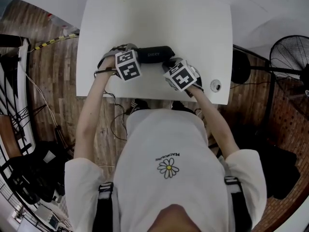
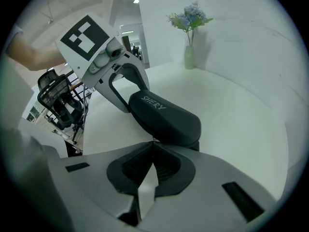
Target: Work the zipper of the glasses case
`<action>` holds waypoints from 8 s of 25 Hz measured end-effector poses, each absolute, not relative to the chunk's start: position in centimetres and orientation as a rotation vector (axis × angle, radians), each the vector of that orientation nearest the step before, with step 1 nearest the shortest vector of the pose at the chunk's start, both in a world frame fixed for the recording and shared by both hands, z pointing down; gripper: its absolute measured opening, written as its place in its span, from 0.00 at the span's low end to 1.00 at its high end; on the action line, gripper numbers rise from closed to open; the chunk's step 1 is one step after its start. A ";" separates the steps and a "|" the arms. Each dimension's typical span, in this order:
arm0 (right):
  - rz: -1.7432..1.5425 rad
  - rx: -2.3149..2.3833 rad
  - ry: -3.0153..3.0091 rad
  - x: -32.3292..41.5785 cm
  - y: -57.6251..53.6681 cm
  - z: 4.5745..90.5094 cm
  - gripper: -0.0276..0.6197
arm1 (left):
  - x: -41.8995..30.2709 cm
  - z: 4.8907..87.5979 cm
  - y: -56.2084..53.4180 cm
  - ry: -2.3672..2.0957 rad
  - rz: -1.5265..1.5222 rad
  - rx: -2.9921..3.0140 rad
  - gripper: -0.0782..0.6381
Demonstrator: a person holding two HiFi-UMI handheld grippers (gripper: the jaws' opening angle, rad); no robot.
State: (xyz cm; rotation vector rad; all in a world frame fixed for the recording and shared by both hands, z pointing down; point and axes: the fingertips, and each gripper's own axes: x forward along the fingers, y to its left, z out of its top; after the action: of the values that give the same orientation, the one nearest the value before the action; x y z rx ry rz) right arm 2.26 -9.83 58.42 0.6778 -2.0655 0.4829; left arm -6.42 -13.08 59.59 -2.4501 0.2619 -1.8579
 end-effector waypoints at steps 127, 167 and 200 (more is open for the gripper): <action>0.213 0.825 -1.868 10.0 -9.4 59.0 0.05 | 3.0 55.3 -14.2 0.389 -1.552 -2.238 0.12; 0.142 1.606 -2.198 13.3 -13.6 38.4 0.07 | 2.8 31.6 -18.0 1.160 -0.543 -2.627 0.13; -0.358 1.918 -2.458 12.6 -12.3 25.0 0.05 | -6.6 20.9 -13.8 1.633 0.373 -2.392 0.13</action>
State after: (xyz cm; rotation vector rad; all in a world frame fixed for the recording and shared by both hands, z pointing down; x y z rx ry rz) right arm 12.61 -12.28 25.02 1.9181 -2.4580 -0.3581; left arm -6.60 -13.80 20.86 -2.3923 1.6326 0.3728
